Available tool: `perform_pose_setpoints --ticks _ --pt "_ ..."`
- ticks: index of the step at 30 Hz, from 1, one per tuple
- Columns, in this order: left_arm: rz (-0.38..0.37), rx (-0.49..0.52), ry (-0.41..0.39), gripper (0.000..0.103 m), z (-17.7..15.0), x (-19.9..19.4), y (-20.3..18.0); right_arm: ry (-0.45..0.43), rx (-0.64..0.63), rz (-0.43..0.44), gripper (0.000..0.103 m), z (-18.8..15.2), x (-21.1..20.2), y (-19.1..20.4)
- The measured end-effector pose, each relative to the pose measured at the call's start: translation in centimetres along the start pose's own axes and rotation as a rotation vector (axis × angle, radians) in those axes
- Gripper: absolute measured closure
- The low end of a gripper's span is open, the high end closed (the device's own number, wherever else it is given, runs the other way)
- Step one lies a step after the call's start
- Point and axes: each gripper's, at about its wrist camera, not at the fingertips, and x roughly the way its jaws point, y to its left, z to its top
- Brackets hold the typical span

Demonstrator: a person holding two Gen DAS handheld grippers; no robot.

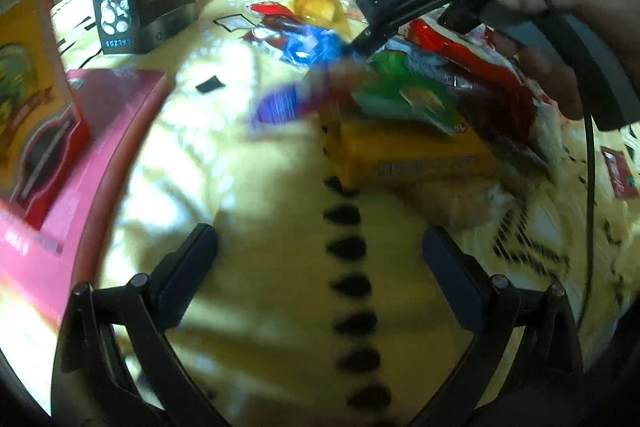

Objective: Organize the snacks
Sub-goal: 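Move both grippers down into the snack pile on the bed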

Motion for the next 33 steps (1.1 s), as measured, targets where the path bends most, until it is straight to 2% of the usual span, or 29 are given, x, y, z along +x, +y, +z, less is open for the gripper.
perform_pose_setpoints --ticks 3,4,5,6,7,9,11,12,14,17,20,23,24,27,29,31,33 --pt "-0.037 0.001 0.001 0.000 -1.5 -2.0 -0.1 -0.067 0.005 0.079 0.039 -3.6 -3.8 0.8" --pt "-0.052 0.006 0.010 0.000 -2.0 -2.7 -0.3 -0.096 0.001 0.073 0.039 -4.6 -4.9 1.0" --pt "-0.065 0.012 0.015 0.000 -2.2 -3.1 -0.3 -0.185 -0.008 0.012 0.039 -6.5 -7.7 1.1" --pt "-0.082 0.024 0.014 0.000 -2.3 -3.5 -0.5 -0.237 -0.007 -0.015 0.038 -7.5 -9.0 0.9" --pt "-0.094 0.043 0.002 0.000 -2.6 -4.3 -0.6 -0.345 0.021 -0.032 0.036 -10.0 -11.9 0.6" --pt "-0.090 0.055 -0.017 0.001 -2.5 -5.1 -0.5 -0.448 0.074 0.002 0.021 -9.8 -14.1 1.2" --pt "-0.097 0.046 -0.053 0.009 -1.5 -5.6 0.0 -0.546 0.142 0.048 0.016 -13.2 -15.6 1.7" --pt "-0.097 0.042 -0.064 0.012 -0.9 -5.6 0.4 -0.562 0.167 0.058 0.016 -14.6 -15.9 1.8" --pt "-0.086 -0.013 -0.064 0.013 0.6 -4.8 1.8 -0.574 0.242 0.088 0.016 -18.8 -15.6 1.8" --pt "-0.114 -0.143 -0.056 0.019 2.7 -2.9 3.9 -0.546 0.308 0.110 0.016 -21.9 -13.7 1.6" --pt "-0.074 -0.146 -0.046 0.019 4.5 -0.4 3.7 -0.495 0.356 0.148 0.016 -25.1 -11.1 1.6" --pt "-0.046 -0.144 0.011 0.018 4.7 2.2 3.4 -0.442 0.395 0.188 0.016 -27.0 -9.1 1.9" --pt "-0.047 -0.151 0.007 0.018 4.4 2.1 3.2 -0.435 0.403 0.200 0.016 -27.3 -8.7 2.2" --pt "-0.190 -0.104 0.066 0.019 3.9 1.2 1.2 -0.420 0.400 0.213 0.016 -28.4 -8.1 3.0" --pt "-0.297 0.029 0.130 0.019 2.9 0.0 -1.7 -0.414 0.407 0.217 0.016 -28.5 -7.9 3.0" --pt "-0.366 0.138 0.167 0.019 1.8 -1.3 -3.8 -0.410 0.423 0.218 0.016 -28.7 -7.8 2.9" --pt "-0.408 0.174 0.175 0.023 0.9 -2.9 -4.5 -0.427 0.429 0.220 0.016 -29.0 -8.0 3.0"
